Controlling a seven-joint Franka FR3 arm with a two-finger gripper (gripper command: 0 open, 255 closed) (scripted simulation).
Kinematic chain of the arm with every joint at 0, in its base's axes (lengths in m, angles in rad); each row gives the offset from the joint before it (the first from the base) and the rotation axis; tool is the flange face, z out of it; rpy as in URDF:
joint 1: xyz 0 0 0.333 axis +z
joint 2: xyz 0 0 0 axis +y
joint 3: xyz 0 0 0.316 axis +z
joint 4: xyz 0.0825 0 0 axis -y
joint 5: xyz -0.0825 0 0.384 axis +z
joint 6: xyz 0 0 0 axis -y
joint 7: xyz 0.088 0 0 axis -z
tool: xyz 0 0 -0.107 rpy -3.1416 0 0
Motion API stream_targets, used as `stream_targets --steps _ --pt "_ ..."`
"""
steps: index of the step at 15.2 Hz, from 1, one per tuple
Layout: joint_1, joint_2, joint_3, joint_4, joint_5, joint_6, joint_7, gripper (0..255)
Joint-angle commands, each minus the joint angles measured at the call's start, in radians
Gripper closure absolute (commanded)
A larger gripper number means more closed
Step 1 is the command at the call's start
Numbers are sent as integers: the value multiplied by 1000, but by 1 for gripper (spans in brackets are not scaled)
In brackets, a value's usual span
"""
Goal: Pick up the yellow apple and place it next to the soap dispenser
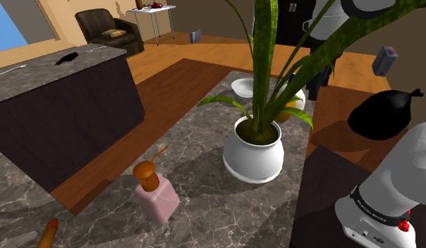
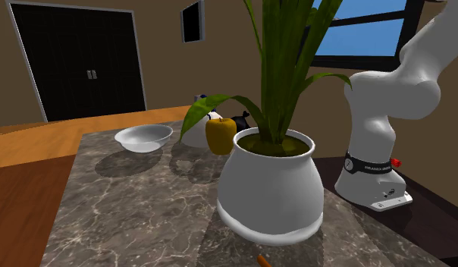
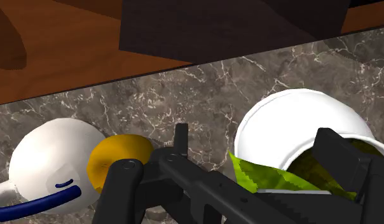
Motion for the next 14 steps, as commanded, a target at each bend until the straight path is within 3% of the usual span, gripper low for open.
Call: stream_targets --steps 1,14 --pt "0 0 0 0 0 0 0 0" --pt "-186 398 -153 124 120 315 255 0"
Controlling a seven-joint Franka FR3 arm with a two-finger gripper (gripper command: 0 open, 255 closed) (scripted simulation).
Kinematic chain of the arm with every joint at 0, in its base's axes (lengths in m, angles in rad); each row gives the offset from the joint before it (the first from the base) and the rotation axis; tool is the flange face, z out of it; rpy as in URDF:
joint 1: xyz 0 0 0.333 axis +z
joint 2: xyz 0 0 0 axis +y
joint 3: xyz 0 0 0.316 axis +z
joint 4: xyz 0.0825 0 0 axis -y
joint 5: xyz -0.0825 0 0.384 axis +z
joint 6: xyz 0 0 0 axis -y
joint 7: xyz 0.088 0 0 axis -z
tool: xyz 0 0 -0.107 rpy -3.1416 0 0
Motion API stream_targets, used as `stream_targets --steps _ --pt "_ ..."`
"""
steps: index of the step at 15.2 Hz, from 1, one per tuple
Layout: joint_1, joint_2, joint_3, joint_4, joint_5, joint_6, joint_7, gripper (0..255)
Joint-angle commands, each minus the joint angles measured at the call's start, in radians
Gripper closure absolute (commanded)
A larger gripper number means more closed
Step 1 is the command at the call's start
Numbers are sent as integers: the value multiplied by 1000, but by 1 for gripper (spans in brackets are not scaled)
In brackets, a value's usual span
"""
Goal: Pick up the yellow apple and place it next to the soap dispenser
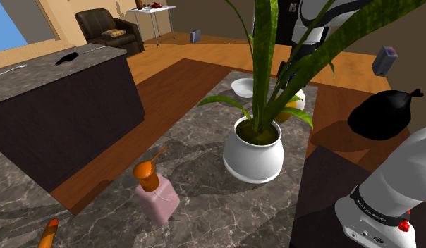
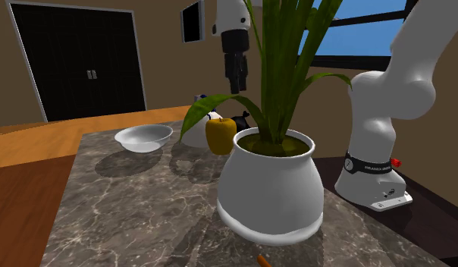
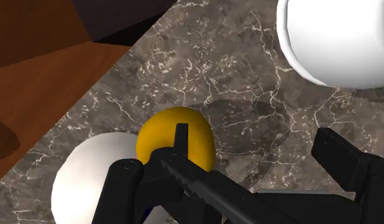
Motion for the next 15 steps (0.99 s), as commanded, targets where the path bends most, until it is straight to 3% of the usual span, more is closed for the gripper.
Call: stream_targets --steps 1,8,15 --pt "-24 58 -27 26 26 40 32 0" --pt "-97 236 -121 91 141 169 111 0" --pt "-88 265 -114 26 160 263 100 0"
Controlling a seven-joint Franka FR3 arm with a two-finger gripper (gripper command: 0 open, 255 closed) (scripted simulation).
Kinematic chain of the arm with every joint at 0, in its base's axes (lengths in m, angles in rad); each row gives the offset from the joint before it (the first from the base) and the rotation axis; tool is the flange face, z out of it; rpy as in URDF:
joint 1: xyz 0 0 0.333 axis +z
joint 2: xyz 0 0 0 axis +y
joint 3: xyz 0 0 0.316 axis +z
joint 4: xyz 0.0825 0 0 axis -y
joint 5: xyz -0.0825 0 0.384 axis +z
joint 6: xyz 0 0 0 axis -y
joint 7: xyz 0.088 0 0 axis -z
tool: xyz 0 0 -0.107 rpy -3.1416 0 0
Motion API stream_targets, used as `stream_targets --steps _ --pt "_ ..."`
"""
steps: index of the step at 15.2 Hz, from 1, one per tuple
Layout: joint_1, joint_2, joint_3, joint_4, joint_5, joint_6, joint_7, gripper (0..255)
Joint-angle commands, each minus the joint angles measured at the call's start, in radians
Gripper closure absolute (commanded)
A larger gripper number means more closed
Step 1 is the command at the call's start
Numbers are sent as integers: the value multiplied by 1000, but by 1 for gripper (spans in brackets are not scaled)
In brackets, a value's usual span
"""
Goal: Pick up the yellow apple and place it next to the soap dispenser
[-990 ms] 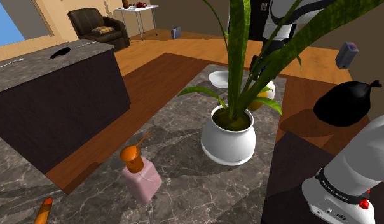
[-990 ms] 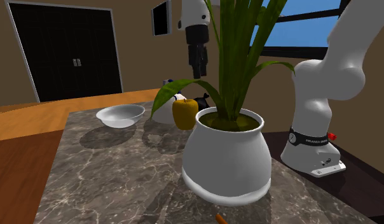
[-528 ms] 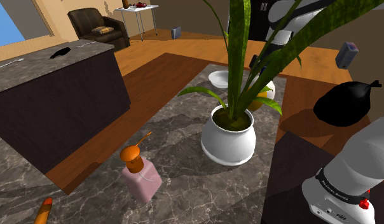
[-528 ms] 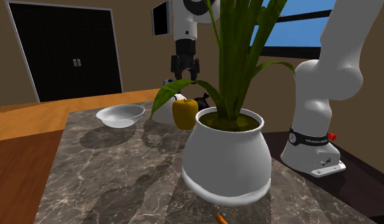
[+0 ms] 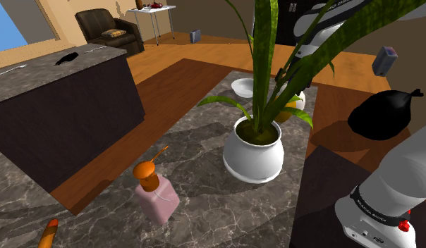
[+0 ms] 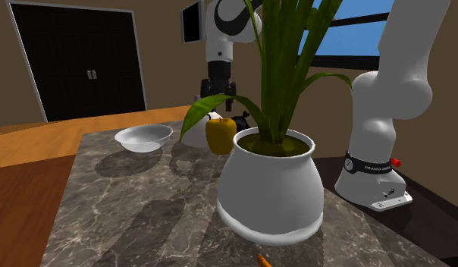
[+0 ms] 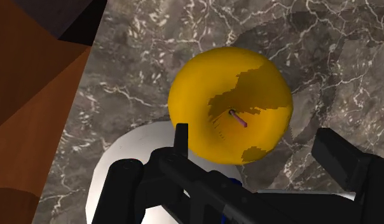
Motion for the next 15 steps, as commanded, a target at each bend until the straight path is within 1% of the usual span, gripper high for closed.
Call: stream_targets --steps 1,8,9,15 --pt "2 8 1 -12 5 21 -3 0" --pt "2 8 1 -12 5 21 -3 0" --pt "2 8 1 -12 5 21 -3 255" --pt "2 8 1 -12 5 21 -3 255"
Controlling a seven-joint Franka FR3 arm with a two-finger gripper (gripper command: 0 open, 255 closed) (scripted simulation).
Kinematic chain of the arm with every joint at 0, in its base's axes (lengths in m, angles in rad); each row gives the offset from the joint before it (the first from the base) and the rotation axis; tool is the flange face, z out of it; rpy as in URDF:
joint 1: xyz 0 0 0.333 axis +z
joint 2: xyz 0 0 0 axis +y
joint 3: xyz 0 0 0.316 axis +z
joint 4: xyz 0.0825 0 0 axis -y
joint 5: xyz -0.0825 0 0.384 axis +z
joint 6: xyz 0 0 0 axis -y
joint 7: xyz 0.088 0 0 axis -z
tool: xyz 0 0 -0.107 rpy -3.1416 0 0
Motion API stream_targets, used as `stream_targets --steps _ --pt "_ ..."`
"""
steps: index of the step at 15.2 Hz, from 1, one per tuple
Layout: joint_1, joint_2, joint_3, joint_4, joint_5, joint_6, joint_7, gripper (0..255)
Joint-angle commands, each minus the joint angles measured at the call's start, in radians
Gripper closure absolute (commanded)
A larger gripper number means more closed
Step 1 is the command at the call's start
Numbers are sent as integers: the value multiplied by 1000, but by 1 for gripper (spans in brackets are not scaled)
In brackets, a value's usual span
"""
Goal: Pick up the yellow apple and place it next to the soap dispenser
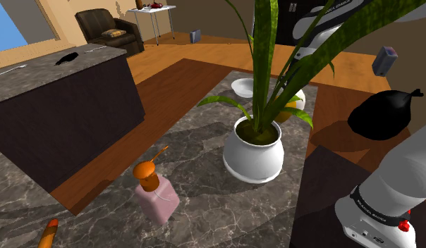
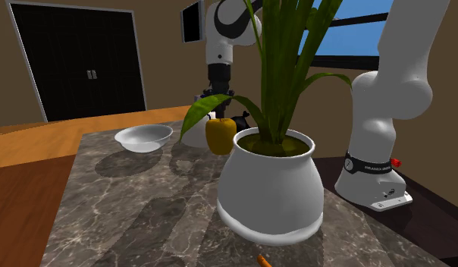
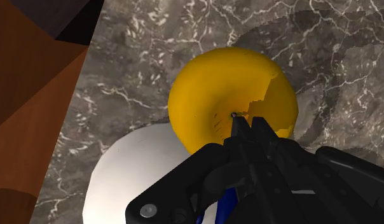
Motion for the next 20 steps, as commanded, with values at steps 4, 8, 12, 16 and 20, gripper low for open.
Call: stream_targets --steps 4,8,12,16,20 --pt "0 -6 0 7 -3 -13 4 255" --pt "-2 -29 1 39 -13 -66 19 255" --pt "-3 -48 2 74 -22 -118 33 255" --pt "-4 -64 3 112 -28 -170 46 255" --pt "-4 -76 4 154 -34 -223 57 255"
